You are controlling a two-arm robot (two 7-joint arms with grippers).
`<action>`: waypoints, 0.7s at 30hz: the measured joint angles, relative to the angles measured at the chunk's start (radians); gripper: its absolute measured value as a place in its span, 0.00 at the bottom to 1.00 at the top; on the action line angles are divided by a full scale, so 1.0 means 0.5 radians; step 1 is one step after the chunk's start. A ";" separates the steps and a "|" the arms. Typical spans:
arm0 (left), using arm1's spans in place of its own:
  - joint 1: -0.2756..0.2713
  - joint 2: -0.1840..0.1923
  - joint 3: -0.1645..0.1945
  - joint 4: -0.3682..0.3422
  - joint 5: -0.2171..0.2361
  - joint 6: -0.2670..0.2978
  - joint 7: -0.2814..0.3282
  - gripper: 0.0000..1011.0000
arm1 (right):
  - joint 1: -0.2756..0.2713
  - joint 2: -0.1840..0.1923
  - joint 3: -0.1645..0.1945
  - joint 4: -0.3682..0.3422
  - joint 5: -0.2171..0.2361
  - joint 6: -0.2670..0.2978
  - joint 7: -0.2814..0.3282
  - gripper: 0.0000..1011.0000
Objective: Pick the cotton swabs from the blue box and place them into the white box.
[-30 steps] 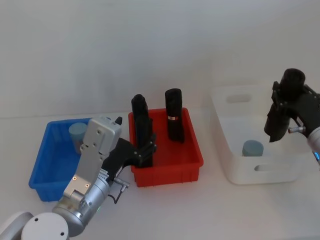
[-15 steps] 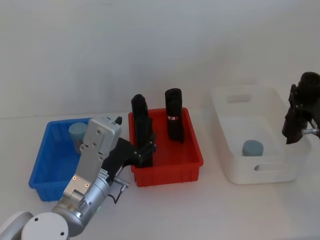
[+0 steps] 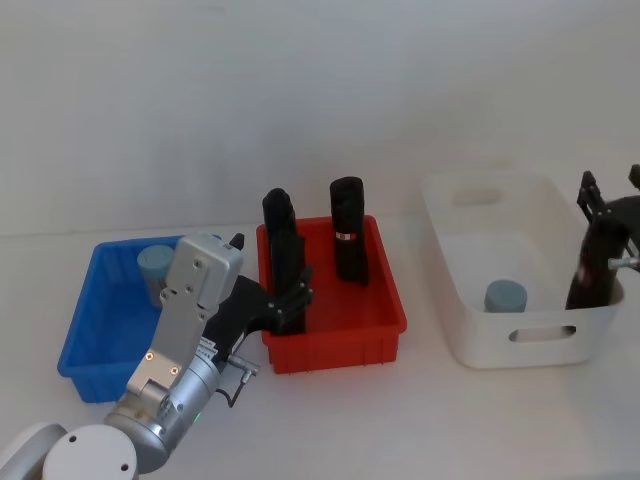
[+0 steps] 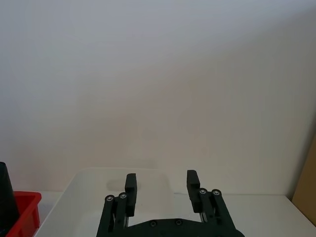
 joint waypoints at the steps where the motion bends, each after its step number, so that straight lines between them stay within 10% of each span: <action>1: 0.000 0.000 0.000 0.000 0.000 0.000 0.000 0.99 | 0.007 -0.002 0.000 0.015 -0.001 -0.007 0.004 0.58; 15: 0.000 0.000 0.000 0.000 0.000 0.000 0.000 0.99 | 0.044 -0.013 -0.001 0.090 -0.003 -0.072 0.047 0.99; 21: 0.000 0.000 0.000 0.000 0.000 0.000 0.000 0.99 | 0.051 -0.017 -0.001 0.103 -0.002 -0.093 0.062 0.99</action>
